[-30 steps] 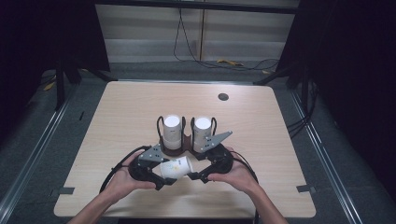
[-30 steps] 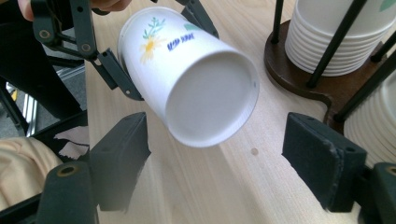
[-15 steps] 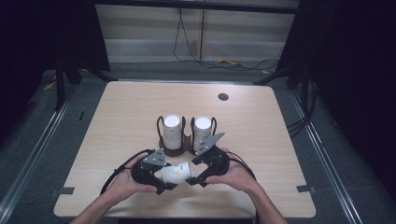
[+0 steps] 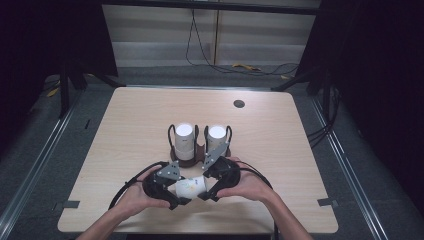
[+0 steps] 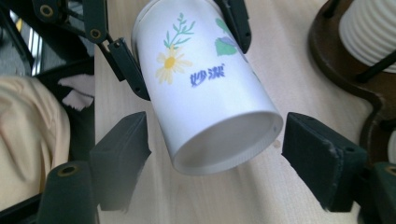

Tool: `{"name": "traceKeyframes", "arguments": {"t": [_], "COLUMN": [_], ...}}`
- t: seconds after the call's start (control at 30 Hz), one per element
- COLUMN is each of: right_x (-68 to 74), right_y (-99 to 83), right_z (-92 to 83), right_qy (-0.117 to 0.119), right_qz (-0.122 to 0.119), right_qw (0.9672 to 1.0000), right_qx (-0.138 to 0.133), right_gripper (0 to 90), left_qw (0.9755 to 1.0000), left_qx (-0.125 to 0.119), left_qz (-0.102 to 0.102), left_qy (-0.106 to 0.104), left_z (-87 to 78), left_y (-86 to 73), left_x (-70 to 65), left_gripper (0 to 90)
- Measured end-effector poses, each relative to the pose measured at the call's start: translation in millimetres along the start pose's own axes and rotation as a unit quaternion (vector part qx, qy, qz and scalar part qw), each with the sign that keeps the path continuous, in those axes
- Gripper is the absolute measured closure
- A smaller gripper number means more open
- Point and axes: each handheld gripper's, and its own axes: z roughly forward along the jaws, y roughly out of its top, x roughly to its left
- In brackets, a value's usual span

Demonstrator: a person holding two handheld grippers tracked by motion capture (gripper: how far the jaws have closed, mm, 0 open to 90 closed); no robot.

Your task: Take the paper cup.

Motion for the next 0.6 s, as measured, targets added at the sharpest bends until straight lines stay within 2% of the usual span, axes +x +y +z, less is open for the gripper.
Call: {"name": "traceKeyframes", "arguments": {"t": [0.1,0.23,0.47,0.53,0.6], "right_x": [0.8,0.1,1.0,0.8,1.5], "right_y": [0.9,0.3,-1.1,-1.3,-1.2], "right_z": [2.3,3.9,6.7,8.7,10.8], "right_qy": [0.008,0.011,0.026,0.027,0.03], "right_qz": [-0.009,-0.014,-0.021,-0.024,-0.025], "right_qw": [0.9999,0.9998,0.9993,0.9991,0.9988], "right_qx": [0.005,0.005,0.017,0.022,0.029], "right_gripper": [26.4,26.9,27.4,27.5,29.3], "left_qw": [0.9999,0.9998,0.9996,0.9997,0.9996], "left_qx": [0.009,0.006,0.015,0.007,0.01], "left_qz": [0.003,0.011,0.018,0.017,0.022], "left_qy": [-0.006,-0.013,-0.016,-0.019,-0.016], "left_z": [3.3,6.5,7.8,10.0,10.3], "left_y": [2.2,3.0,4.2,3.6,3.4], "left_x": [-1.5,-3.3,-4.6,-6.0,-6.2], "left_gripper": [25.7,25.7,25.6,25.6,25.7]}}
